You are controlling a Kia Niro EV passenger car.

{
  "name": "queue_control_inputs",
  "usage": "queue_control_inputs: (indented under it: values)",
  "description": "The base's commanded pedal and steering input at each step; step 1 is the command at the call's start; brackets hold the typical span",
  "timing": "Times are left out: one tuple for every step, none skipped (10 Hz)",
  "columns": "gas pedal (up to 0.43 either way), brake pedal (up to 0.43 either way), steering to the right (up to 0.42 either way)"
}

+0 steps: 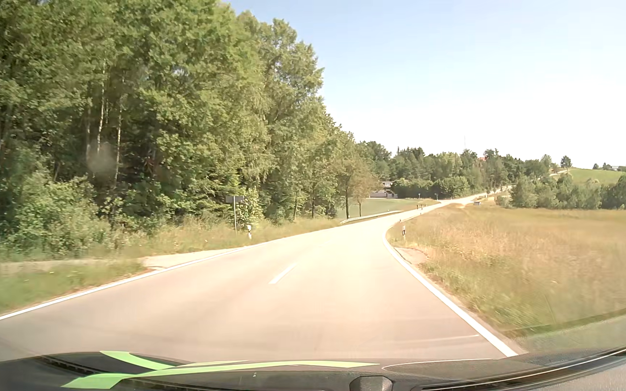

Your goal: Follow the waypoints while adhering to traffic rules and regulations

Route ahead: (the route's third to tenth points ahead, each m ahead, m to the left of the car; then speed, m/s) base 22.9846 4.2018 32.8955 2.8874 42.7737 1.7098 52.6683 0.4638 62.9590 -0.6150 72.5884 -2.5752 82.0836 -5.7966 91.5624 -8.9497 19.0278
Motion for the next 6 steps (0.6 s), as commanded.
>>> queue_control_inputs:
  values:
    - [0.130,0.000,0.018]
    - [0.130,0.000,0.018]
    - [0.138,0.000,0.018]
    - [0.138,0.000,0.018]
    - [0.138,0.000,0.018]
    - [0.138,0.000,0.018]
